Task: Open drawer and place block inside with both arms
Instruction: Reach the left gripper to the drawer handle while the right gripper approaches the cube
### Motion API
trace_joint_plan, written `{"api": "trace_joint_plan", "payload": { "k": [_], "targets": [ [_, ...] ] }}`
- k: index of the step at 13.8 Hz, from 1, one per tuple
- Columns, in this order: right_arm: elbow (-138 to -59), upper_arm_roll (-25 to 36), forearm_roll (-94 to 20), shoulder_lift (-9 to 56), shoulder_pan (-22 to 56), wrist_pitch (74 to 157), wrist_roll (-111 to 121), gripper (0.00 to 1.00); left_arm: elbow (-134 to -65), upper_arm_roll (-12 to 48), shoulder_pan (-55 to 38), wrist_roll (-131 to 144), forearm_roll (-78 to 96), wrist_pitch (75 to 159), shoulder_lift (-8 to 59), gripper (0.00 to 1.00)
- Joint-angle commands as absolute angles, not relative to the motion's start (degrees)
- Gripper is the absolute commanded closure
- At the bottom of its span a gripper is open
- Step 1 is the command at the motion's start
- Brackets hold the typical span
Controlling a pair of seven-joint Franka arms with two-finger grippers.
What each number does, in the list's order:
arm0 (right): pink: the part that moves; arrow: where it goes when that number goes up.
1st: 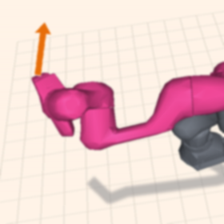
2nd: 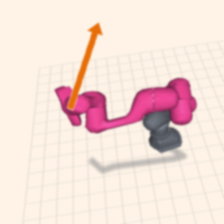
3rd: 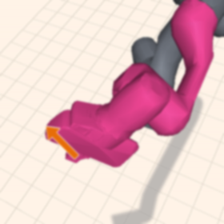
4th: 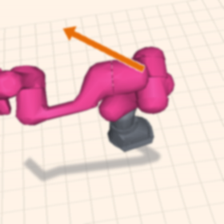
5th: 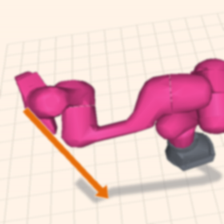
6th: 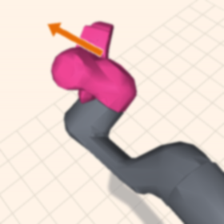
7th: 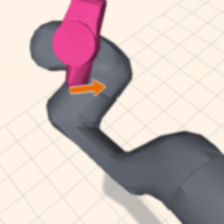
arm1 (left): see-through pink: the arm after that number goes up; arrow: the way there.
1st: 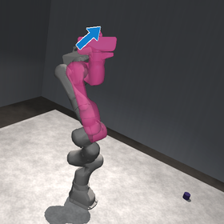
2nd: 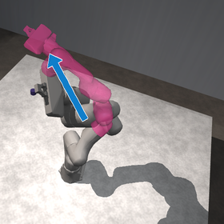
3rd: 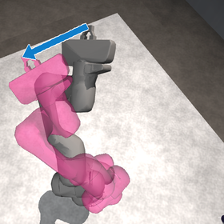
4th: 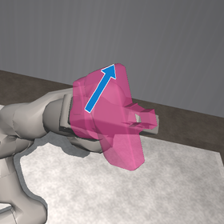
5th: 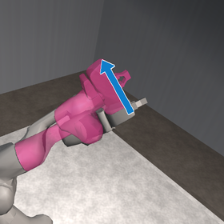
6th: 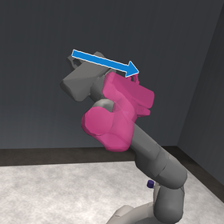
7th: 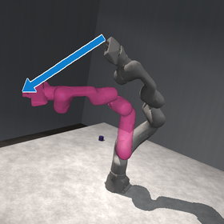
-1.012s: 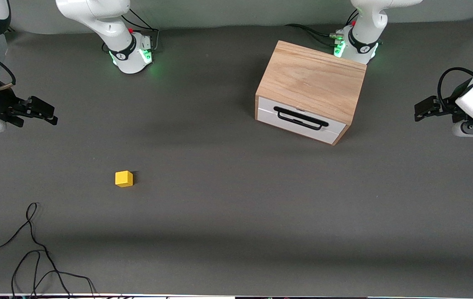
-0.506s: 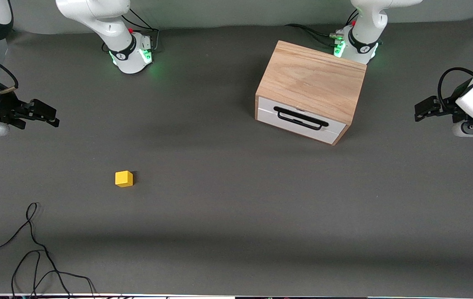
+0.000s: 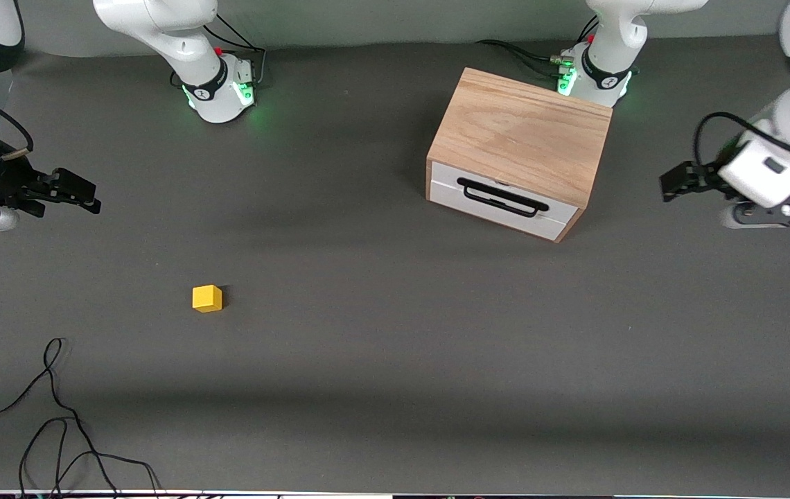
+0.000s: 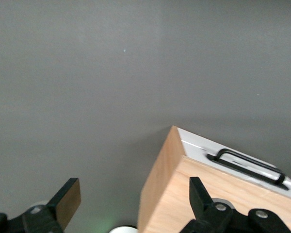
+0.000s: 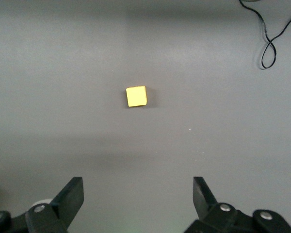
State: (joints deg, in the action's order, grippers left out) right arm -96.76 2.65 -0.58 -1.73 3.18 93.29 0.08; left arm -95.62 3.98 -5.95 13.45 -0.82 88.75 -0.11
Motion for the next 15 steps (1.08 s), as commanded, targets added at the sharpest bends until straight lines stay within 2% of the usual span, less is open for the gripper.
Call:
{"api": "trace_joint_plan", "payload": {
  "k": [1,7,11,15],
  "targets": [
    [-98.2,2.6,-1.4,-1.4,2.8,94.9,0.6,0.0,-96.7,3.4,-11.4,28.8,-0.8,88.1,-1.2,0.0],
    [-104.8,2.7,-1.4,-1.3,2.8,102.0,0.8,0.0,-94.4,3.3,-27.8,79.8,-2.1,88.5,3.7,0.0],
    [-110.3,2.7,-1.4,-0.4,2.8,109.4,2.8,0.0,-94.9,3.8,-30.6,93.3,-1.4,90.9,5.4,0.0],
    [-112.4,2.7,-1.4,4.0,2.8,115.8,5.5,0.0,-97.5,3.8,-30.4,97.2,1.0,97.5,9.7,0.0]
  ]
}}
